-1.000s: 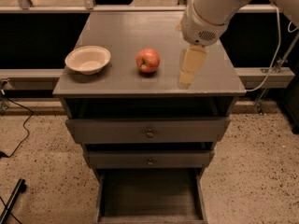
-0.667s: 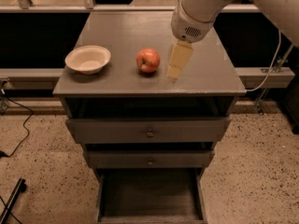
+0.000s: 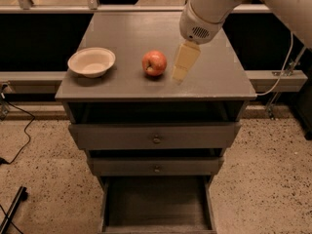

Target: Place apple into bottom drawer

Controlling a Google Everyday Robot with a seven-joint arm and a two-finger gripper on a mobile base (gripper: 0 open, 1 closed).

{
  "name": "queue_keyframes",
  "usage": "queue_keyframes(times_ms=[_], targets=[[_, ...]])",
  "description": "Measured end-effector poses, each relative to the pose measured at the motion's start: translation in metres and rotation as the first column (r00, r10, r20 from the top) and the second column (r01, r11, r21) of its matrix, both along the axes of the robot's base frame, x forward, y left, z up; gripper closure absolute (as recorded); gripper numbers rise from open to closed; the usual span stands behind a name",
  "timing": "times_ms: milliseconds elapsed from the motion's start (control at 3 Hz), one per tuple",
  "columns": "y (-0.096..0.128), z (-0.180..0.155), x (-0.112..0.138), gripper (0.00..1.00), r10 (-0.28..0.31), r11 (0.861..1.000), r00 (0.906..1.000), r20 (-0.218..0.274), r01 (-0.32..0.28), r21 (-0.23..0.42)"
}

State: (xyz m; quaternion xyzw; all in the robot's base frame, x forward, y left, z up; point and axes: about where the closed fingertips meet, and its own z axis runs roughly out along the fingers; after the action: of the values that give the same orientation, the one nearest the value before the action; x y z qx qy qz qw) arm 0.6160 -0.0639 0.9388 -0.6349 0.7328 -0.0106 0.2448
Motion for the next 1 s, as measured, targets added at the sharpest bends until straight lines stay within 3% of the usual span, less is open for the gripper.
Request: queue_keyframes(times_ms=[333, 1000], targets=[[0.005, -0.007, 0.021, 0.00, -0.119, 0.993, 0.9926, -0.025, 0.119, 0.019], [0.015, -0.035, 0.059, 0.00, -0.205, 0.974, 0.9759, -0.076, 0.211, 0.080]])
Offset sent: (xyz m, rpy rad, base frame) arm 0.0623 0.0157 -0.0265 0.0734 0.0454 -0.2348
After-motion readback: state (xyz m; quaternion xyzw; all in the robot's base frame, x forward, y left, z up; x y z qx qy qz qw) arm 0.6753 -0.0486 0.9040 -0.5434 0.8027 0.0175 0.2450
